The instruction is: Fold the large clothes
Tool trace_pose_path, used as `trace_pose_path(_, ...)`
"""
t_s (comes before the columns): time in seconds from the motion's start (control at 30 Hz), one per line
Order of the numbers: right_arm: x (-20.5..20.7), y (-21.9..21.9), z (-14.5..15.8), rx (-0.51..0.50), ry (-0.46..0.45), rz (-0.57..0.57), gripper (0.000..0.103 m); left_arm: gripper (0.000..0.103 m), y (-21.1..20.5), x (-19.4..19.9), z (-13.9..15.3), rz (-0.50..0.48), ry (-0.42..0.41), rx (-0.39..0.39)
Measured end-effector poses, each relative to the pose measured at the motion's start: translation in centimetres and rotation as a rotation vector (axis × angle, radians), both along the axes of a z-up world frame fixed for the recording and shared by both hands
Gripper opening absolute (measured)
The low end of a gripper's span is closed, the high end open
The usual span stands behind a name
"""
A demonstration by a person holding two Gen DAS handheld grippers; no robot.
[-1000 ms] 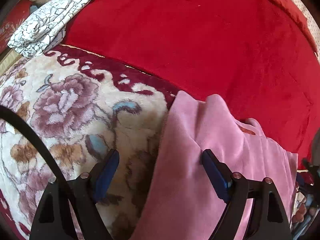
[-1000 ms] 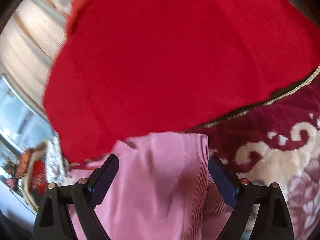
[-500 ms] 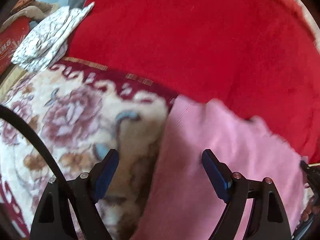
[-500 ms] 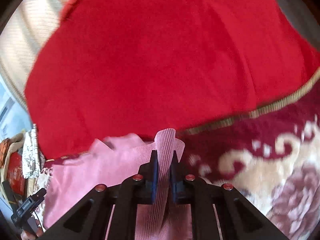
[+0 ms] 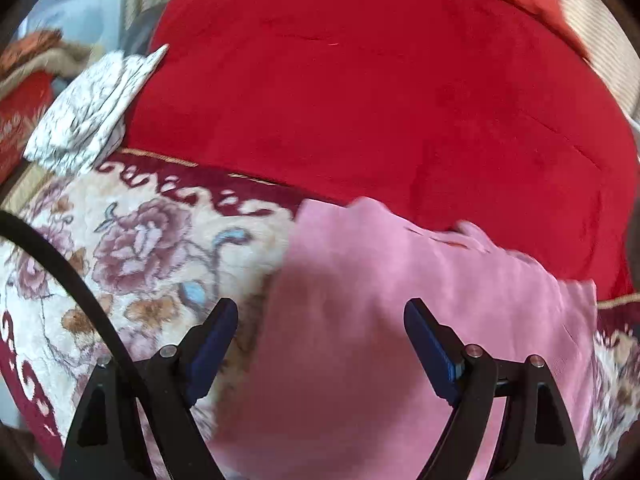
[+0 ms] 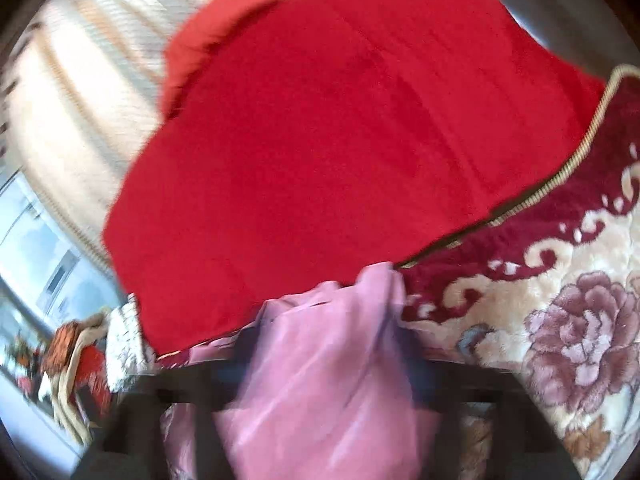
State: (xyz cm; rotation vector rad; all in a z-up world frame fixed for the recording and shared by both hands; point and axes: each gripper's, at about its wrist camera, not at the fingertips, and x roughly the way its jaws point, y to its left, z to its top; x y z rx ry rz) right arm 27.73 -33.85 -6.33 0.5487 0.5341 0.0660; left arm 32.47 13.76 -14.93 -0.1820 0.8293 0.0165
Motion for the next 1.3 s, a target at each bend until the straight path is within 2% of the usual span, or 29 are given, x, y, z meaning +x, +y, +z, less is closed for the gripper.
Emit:
trace_pose_path(0.07, -1.7, 1.6, 0.2, -0.032, -0.071, 0.029, 0.088, 0.085, -1.7, -0.8, -0.1, -0.044, 0.012, 0.027)
trace_pose_path(0.17, -3.1, 4.1, -0.5, -0.074, -0.037, 0.098, 0.083, 0.085, -3.7, -2.0, -0.3, -0.078, 0.031, 0.096)
trace_pose_path(0.23, -3.6, 5.4, -1.8, -0.104, -0.004, 0.122, 0.07, 0.085, -4.5, -3.0, -0.5, -0.08, 0.033, 0.123)
trace_pose_path(0.27, -3.5, 5.8, -2.6, -0.113, 0.026, 0.123, 0.068, 0.085, -4.6, -3.7, -0.7, -0.081, 0.034, 0.131)
trace_pose_path(0.33, -3.1, 5.9, -4.3, -0.078, 0.092, 0.136, 0.055, 0.085, -4.7, -4.7, -1.4, -0.08, 0.048, 0.138)
trace_pose_path(0.37, -2.8, 6.0, -5.2, -0.062, 0.122, 0.148, 0.053, 0.086, -4.6, -4.9, -2.0, -0.082, 0.063, 0.142)
trace_pose_path(0.5, -0.3, 6.3, -10.1, -0.096, 0.356, 0.173, 0.047, 0.091, -5.0, -3.9, -4.5, -0.089, 0.152, 0.164)
trace_pose_path(0.6, -0.7, 6.5, -8.8, -0.105, 0.318, 0.169, 0.047, 0.091, -5.7, -3.8, -4.4, -0.106, 0.131, 0.214)
trace_pose_path(0.7, -1.5, 6.7, -7.0, -0.121, 0.212, 0.142, 0.047, 0.091, -5.9, -4.4, -3.0, -0.121, 0.058, 0.214)
trace_pose_path(0.77, -1.5, 7.2, -6.1, -0.142, 0.149, 0.139, 0.055, 0.091, -5.8, -4.6, -2.6, -0.117, 0.018, 0.222)
trace_pose_path(0.8, -1.6, 7.5, -5.9, -0.134, 0.127, 0.14, 0.063, 0.091, -5.9, -4.5, -3.0, -0.12, 0.018, 0.23)
trace_pose_path(0.83, -1.4, 7.7, -5.9, -0.123, 0.12, 0.139, 0.067, 0.091, -6.0, -4.1, -3.6, -0.129, 0.038, 0.243)
trace_pose_path(0.9, -0.1, 8.3, -7.4, -0.115, 0.176, 0.15, 0.067, 0.093, -6.1, -3.2, -5.4, -0.156, 0.083, 0.257)
trace_pose_path(0.97, 1.3, 8.7, -9.7, -0.105, 0.293, 0.164, 0.067, 0.096, -6.1, -3.4, -5.5, -0.158, 0.04, 0.271)
trace_pose_path(1.07, 1.3, 9.0, -9.6, -0.131, 0.273, 0.161, 0.067, 0.096, -5.9, -3.4, -5.3, -0.171, 0.045, 0.263)
trace_pose_path(1.13, 0.8, 9.0, -9.1, -0.112, 0.246, 0.148, 0.067, 0.096, -5.8, -3.5, -5.4, -0.174, 0.039, 0.268)
trace_pose_path(1.2, -0.1, 9.4, -8.2, -0.109, 0.18, 0.154, 0.067, 0.096, -6.0, -3.8, -5.4, -0.173, 0.034, 0.277)
trace_pose_path(1.3, -1.3, 10.8, -6.7, -0.163, 0.09, 0.171, 0.067, 0.096, -5.9, -3.6, -5.4, -0.172, 0.03, 0.272)
